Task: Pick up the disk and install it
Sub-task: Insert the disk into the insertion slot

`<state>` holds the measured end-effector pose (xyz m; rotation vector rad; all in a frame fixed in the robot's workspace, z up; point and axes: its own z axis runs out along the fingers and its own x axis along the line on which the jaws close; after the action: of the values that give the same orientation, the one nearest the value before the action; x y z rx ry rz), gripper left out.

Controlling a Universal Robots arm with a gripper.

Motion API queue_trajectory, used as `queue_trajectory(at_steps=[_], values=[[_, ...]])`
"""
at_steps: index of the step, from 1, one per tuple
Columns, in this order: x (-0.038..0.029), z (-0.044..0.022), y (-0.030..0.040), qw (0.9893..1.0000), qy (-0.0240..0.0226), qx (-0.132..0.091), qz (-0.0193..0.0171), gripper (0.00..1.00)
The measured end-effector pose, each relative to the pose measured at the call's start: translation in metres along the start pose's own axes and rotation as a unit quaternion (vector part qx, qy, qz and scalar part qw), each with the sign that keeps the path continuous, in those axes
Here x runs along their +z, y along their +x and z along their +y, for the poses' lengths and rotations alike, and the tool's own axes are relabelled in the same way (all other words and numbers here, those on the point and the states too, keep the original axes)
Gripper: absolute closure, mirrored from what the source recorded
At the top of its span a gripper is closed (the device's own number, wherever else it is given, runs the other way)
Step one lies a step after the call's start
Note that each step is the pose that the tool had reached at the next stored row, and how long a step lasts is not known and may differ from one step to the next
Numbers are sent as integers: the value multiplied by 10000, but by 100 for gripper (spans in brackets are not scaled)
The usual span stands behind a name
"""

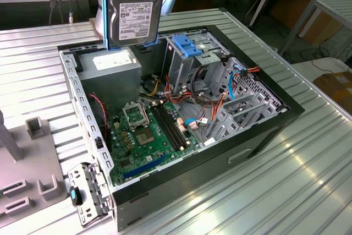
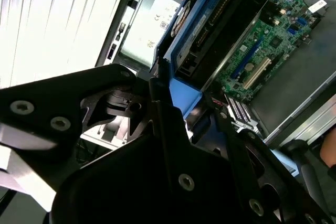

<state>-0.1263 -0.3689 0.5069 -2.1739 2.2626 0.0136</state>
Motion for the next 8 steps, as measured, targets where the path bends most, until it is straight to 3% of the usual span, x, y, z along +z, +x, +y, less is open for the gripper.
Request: queue_trajectory(at_steps=[8], values=[[0,-2,0,10000,0,0,0,63]])
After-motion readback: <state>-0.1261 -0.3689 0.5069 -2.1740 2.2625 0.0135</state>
